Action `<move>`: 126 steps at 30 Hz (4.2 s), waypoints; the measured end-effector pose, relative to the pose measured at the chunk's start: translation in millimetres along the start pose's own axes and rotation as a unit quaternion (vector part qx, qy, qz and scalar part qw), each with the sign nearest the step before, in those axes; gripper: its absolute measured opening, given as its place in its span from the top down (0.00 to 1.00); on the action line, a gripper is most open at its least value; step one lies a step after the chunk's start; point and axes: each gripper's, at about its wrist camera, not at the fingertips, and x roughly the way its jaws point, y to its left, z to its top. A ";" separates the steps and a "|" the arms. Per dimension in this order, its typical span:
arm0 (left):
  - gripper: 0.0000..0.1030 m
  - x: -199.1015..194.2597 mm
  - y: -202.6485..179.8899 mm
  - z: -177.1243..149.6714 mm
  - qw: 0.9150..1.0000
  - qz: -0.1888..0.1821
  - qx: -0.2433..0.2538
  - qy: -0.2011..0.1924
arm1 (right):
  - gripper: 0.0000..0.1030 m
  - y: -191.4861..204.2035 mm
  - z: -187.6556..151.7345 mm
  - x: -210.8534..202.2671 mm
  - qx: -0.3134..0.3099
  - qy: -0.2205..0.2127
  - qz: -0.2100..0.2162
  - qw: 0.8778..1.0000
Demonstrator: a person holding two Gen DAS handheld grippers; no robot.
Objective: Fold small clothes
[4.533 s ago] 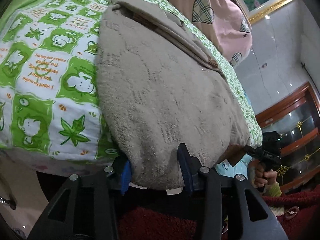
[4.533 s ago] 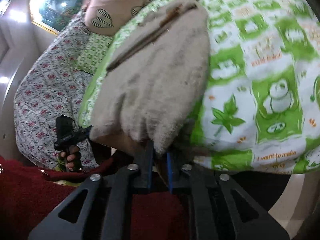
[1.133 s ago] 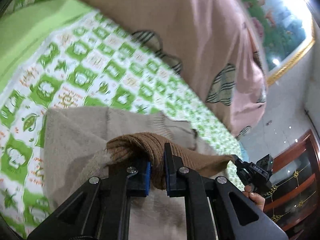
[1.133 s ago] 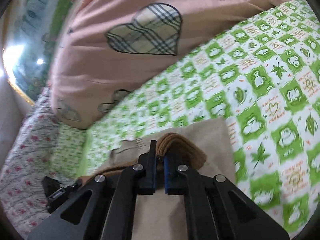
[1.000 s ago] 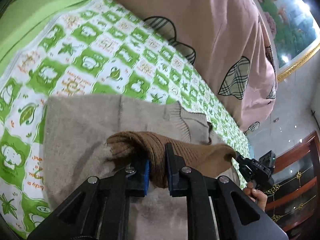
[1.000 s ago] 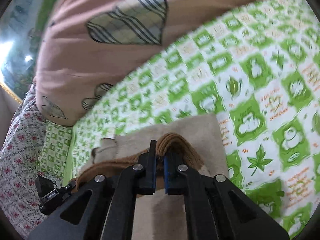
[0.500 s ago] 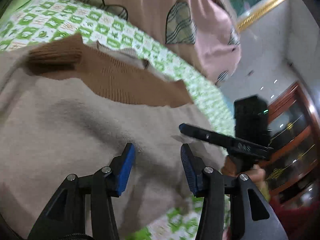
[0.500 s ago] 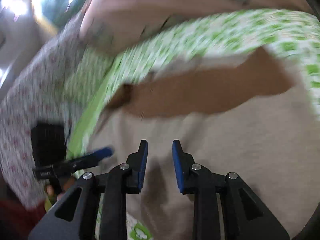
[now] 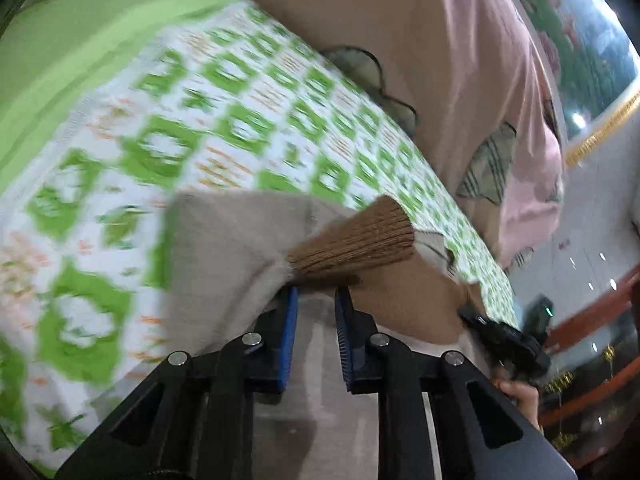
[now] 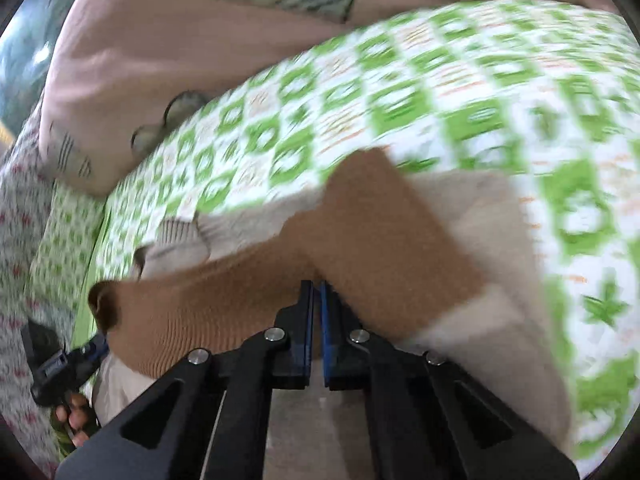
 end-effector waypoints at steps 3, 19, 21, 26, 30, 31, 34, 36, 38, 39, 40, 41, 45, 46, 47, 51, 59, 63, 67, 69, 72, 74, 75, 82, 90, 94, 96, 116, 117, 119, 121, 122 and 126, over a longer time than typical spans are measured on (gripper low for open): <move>0.81 -10.8 16.0 -5.4 0.999 -0.021 -0.030 -0.014 | 0.94 -4.6 -9.9 -24.3 -0.001 -0.014 -0.016 1.000; 0.53 -28.4 -61.8 -57.6 0.998 -0.023 0.051 0.022 | 0.93 -33.0 -139.5 -119.7 -0.002 0.013 0.004 1.000; 0.53 -33.5 -63.2 -69.2 0.998 -0.021 0.054 0.027 | 0.93 -45.0 -145.1 -131.7 0.010 -0.001 -0.021 1.000; 0.50 -70.6 -57.5 -120.7 0.998 -0.017 0.054 0.027 | 0.93 -53.5 -149.3 -156.0 0.016 -0.011 -0.034 0.999; 0.40 -108.3 -46.8 -171.9 1.000 -0.015 0.019 0.014 | 0.93 -43.0 -154.3 -171.3 0.002 -0.027 -0.028 0.999; 0.35 -114.1 -42.7 -182.8 1.000 -0.016 0.003 0.015 | 0.93 -40.6 -155.7 -173.2 0.001 -0.029 -0.021 0.999; 0.31 -118.9 -31.1 -202.7 0.998 -0.034 -0.048 0.016 | 0.93 -29.0 -160.3 -174.9 -0.002 -0.034 -0.003 0.999; 0.30 -116.1 -26.3 -207.0 0.997 -0.041 -0.071 0.014 | 0.92 -22.9 -163.5 -175.9 -0.004 -0.037 0.005 0.999; 0.29 -112.3 -27.7 -205.3 0.996 -0.039 -0.078 0.005 | 0.92 -17.7 -164.9 -176.5 -0.003 -0.039 0.017 0.999; 0.29 -110.4 -29.5 -203.3 0.996 -0.034 -0.079 -0.003 | 0.92 -16.4 -165.8 -178.0 -0.001 -0.041 0.022 0.999; 0.27 -107.8 -30.9 -200.7 0.996 -0.029 -0.080 -0.012 | 0.92 -14.6 -166.9 -179.7 0.000 -0.044 0.025 0.999; 0.27 -104.5 -31.8 -198.0 0.996 -0.023 -0.082 -0.021 | 0.92 -13.5 -167.7 -181.7 -0.001 -0.045 0.027 0.999; 0.27 -92.3 -26.8 -177.7 0.993 -0.007 -0.105 -0.059 | 0.90 -12.1 -175.0 -185.5 0.000 -0.045 0.037 0.998; 0.28 -89.9 -25.8 -171.4 0.992 -0.005 -0.109 -0.066 | 0.90 -12.3 -176.2 -184.4 0.002 -0.042 0.041 0.998; 0.30 -87.7 -25.1 -164.3 0.991 -0.002 -0.112 -0.074 | 0.90 -12.8 -176.5 -182.9 0.003 -0.039 0.044 0.998; 0.64 -81.1 -25.2 -145.0 0.991 0.004 -0.105 -0.079 | 0.89 -14.4 -175.9 -179.2 0.005 -0.032 0.045 0.998; 0.91 -95.2 -84.1 -128.5 0.995 0.027 0.005 -0.099 | 0.29 -16.6 -158.9 -174.2 0.023 -0.047 0.080 0.995; 0.92 -93.0 -135.3 -130.3 0.992 0.004 0.080 -0.102 | 0.28 -8.4 -142.1 -168.1 0.004 -0.043 0.090 0.995; 0.90 -70.1 -179.4 -141.2 0.986 -0.020 0.142 -0.085 | 0.28 -5.1 -121.0 -154.5 0.002 -0.020 0.114 0.993; 0.90 -50.9 -194.9 -147.4 0.983 -0.026 0.168 -0.069 | 0.28 -3.2 -107.9 -145.2 -0.002 -0.005 0.138 0.990; 0.91 -27.1 -196.1 -150.6 0.984 -0.029 0.169 -0.046 | 0.28 2.6 -81.1 -121.0 0.003 0.039 0.185 0.982; 0.91 -16.9 -188.8 -150.4 0.987 -0.025 0.157 -0.034 | 0.28 11.3 -66.5 -104.8 -0.001 0.063 0.198 0.978; 0.91 -15.3 -184.6 -150.1 0.988 -0.026 0.152 -0.031 | 0.28 18.9 -59.7 -95.8 -0.010 0.078 0.209 0.975; 0.91 -19.6 -166.1 -151.1 0.989 -0.029 0.142 -0.024 | 0.23 95.4 -12.2 -12.7 -0.046 0.177 0.284 0.941; 0.91 -15.7 -155.6 -149.1 0.990 -0.038 0.133 -0.012 | 0.22 216.0 -1.0 68.6 -0.152 0.293 0.263 0.907; 0.91 -13.2 -154.3 -148.5 0.990 -0.039 0.134 -0.002 | 0.86 249.6 -10.3 87.2 -0.215 0.302 0.199 0.907; 0.91 -15.2 -156.2 -148.8 0.990 -0.047 0.135 0.002 | 0.86 244.6 -9.7 76.8 -0.217 0.284 0.201 0.912; 0.91 66.1 -265.5 -209.5 0.942 -0.151 0.267 0.133 | 0.86 -9.1 -31.4 -81.3 -0.064 0.134 0.121 0.981; 0.91 71.1 -266.5 -211.5 0.941 -0.149 0.269 0.139 | 0.86 -16.0 -35.4 -78.1 -0.063 0.135 0.112 0.983; 0.91 76.8 -268.2 -216.9 0.940 -0.140 0.274 0.145 | 0.86 -25.2 -41.1 -74.4 -0.059 0.130 0.113 0.983; 0.91 81.9 -272.7 -217.0 0.942 -0.135 0.271 0.147 | 0.86 -30.3 -41.5 -72.1 -0.048 0.123 0.123 0.984; 0.91 83.5 -272.8 -216.5 0.943 -0.134 0.267 0.148 | 0.86 -31.1 -41.2 -71.4 -0.046 0.121 0.125 0.984; 0.91 76.6 -271.5 -209.0 0.946 -0.140 0.258 0.139 | 0.86 -17.0 -34.9 -87.2 -0.099 0.068 0.118 0.986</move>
